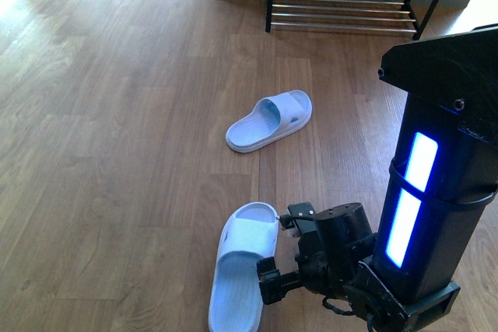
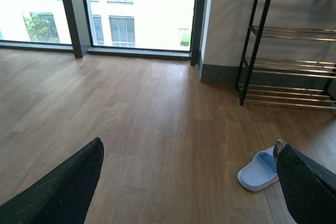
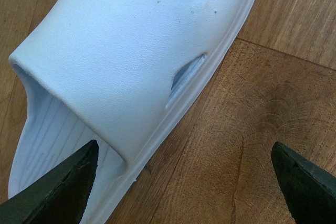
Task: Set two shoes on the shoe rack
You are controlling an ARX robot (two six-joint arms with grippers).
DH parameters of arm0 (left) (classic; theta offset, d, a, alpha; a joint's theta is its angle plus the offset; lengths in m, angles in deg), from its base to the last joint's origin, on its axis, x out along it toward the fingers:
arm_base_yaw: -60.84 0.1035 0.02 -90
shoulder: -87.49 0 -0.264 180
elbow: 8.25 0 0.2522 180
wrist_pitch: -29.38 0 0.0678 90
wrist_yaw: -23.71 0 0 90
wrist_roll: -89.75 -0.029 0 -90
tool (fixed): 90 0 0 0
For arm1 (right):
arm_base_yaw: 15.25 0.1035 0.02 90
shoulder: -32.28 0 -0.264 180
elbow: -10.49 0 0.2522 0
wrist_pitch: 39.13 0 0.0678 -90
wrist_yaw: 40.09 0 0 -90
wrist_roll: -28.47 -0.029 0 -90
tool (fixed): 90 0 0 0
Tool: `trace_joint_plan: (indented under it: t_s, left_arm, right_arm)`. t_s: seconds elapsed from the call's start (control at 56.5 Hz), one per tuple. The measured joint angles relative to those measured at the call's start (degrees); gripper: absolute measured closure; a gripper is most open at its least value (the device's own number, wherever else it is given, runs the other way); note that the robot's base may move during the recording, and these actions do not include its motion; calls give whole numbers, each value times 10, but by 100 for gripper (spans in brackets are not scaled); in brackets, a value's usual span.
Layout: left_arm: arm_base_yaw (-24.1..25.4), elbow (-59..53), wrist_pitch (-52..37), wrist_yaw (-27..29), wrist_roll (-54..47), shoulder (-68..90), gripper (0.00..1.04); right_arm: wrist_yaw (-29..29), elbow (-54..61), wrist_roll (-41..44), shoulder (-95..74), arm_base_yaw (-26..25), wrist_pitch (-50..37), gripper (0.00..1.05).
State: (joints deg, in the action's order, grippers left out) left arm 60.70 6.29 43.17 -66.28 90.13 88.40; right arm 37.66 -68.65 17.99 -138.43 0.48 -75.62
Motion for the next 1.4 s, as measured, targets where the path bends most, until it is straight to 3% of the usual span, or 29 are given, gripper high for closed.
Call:
trace_joint_plan:
  t_s: [0.637, 0.867, 1.168, 1.204, 1.399]
  left_arm:
    - [0, 0, 0, 0, 0, 0, 9]
    - [0, 0, 0, 0, 0, 0, 9]
    - [0, 0, 0, 0, 0, 0, 9]
    - [0, 0, 0, 0, 0, 0, 9]
    - [0, 0, 0, 0, 0, 0, 9]
  right_arm:
    - [43, -50, -45, -30, -18, -31, 9]
    - [24, -57, -55, -49, -24, -47, 53]
    - [21, -46, -67, -49, -27, -70, 99]
    - [21, -44, -67, -48, -28, -74, 103]
    - [19, 9, -65, -21, -56, -112, 103]
